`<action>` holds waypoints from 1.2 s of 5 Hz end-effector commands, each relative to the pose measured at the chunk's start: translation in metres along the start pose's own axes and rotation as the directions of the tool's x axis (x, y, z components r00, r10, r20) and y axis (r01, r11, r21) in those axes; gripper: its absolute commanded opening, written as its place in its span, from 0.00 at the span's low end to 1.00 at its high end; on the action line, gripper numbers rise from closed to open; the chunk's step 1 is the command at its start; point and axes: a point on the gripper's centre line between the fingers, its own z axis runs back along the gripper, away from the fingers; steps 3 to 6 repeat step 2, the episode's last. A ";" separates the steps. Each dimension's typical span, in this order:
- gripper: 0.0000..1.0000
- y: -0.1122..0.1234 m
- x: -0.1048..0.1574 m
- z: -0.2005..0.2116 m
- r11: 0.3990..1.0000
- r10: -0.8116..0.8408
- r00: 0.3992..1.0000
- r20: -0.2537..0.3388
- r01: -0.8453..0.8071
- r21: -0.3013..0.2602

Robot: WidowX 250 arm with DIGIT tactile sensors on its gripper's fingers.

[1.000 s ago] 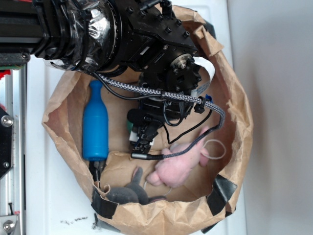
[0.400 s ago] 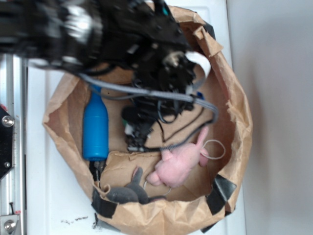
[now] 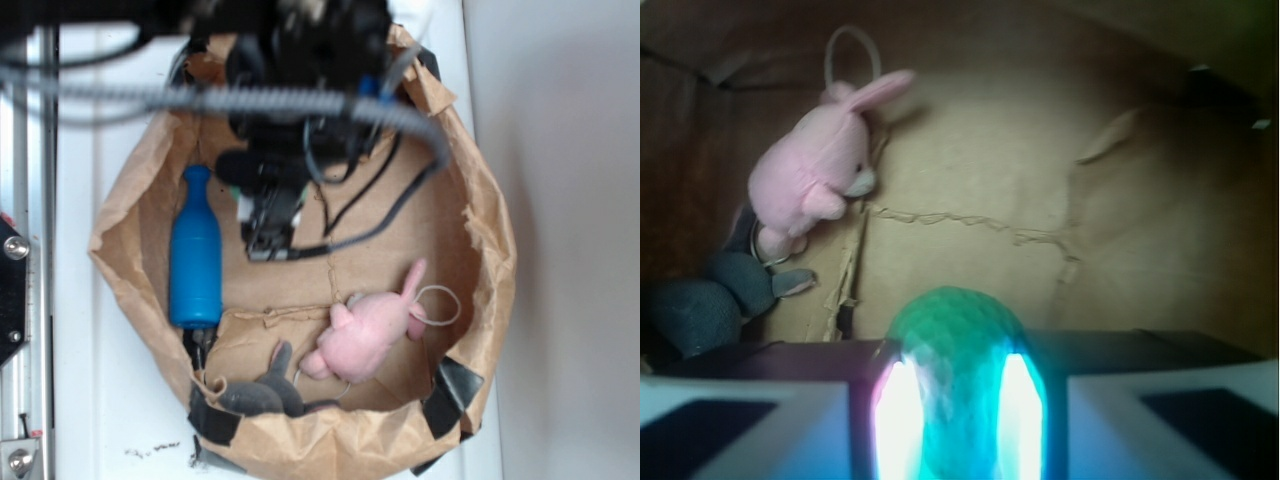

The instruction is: Grab the green ball.

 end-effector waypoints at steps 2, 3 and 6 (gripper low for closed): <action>0.00 0.000 0.011 0.050 0.995 0.012 0.999 0.044 -0.016 0.100; 0.00 0.000 0.011 0.050 0.995 0.012 0.999 0.044 -0.016 0.100; 0.00 0.000 0.011 0.050 0.995 0.012 0.999 0.044 -0.016 0.100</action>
